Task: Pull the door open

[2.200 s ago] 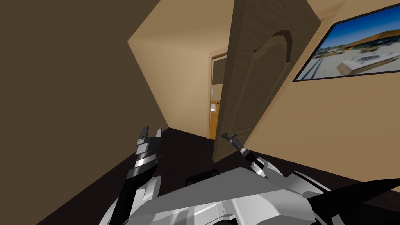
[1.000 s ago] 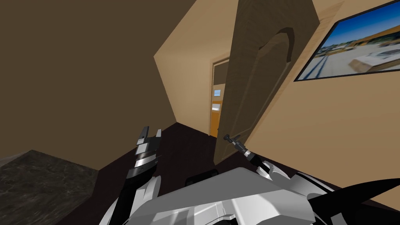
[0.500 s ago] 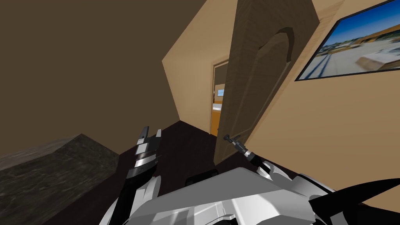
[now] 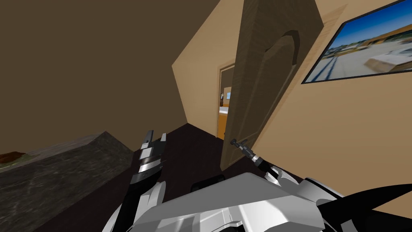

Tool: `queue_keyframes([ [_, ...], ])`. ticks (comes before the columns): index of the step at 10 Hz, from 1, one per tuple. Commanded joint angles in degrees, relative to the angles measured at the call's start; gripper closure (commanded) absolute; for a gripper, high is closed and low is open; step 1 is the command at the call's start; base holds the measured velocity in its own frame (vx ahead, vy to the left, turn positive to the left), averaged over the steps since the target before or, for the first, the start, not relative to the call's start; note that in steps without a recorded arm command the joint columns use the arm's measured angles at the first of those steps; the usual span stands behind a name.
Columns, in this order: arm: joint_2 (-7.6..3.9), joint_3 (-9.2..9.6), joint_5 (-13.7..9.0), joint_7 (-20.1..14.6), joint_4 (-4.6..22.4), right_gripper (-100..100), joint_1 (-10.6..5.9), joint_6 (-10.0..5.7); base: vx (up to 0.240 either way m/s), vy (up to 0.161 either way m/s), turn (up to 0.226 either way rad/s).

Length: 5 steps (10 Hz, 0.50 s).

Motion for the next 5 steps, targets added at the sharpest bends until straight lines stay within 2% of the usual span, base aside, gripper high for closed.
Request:
queue_keyframes([
  [1,-0.12,-0.06,-0.03,0.02,-0.36,100,0.37,-0.19,-0.156,-0.075,0.157],
  [5,-0.5,-0.16,-0.08,-0.05,0.29,100,0.72,-1.34,-0.172,-0.088,0.143],
])
